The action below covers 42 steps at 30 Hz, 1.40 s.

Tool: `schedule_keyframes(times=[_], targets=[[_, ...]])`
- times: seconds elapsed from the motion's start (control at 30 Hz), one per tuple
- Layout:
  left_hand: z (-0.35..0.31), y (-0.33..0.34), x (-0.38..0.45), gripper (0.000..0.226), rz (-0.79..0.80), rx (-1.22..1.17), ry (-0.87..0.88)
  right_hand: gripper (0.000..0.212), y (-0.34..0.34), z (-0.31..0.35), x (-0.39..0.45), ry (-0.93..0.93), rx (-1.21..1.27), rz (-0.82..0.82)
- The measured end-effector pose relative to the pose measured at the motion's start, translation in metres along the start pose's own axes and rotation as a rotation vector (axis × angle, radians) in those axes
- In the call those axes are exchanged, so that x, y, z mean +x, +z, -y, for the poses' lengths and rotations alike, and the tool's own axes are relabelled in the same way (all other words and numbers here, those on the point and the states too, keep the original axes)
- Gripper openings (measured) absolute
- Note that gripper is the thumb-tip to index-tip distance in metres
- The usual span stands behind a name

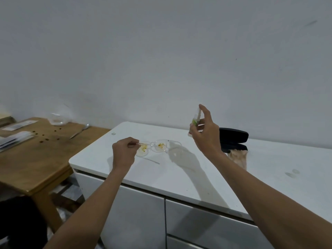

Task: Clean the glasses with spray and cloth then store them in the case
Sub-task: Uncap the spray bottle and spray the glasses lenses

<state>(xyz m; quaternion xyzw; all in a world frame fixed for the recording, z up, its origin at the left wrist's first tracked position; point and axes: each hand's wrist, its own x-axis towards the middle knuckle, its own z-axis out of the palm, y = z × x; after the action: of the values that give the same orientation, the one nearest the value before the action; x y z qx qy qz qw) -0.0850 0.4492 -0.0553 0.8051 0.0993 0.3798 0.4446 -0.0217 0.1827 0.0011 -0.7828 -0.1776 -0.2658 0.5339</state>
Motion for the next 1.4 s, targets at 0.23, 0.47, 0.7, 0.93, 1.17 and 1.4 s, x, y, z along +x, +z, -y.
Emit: schedule_keyframes(times=[0.23, 0.47, 0.7, 0.93, 1.17, 1.4], targets=[[-0.018, 0.005, 0.007, 0.013, -0.046, -0.267, -0.197, 0.063, -0.007, -0.023, -0.013, 0.165, 0.057, -0.120], [-0.032, 0.012, 0.013, 0.012, -0.018, -0.418, -0.230, 0.064, -0.002, -0.029, -0.034, 0.067, -0.011, 0.074], [-0.045, 0.020, 0.012, 0.010, -0.007, -0.431, -0.241, 0.062, 0.004, -0.026, -0.041, -0.018, -0.082, 0.158], [-0.050, 0.024, 0.012, 0.016, -0.038, -0.406, -0.210, 0.037, 0.012, -0.017, -0.042, -0.062, -0.127, 0.184], [-0.056, 0.028, 0.010, 0.016, -0.033, -0.400, -0.195, 0.044, 0.020, -0.007, -0.040, -0.128, -0.167, 0.214], [-0.061, 0.032, 0.010, 0.016, -0.041, -0.403, -0.188, 0.042, 0.021, -0.008, -0.036, -0.113, -0.181, 0.199]])
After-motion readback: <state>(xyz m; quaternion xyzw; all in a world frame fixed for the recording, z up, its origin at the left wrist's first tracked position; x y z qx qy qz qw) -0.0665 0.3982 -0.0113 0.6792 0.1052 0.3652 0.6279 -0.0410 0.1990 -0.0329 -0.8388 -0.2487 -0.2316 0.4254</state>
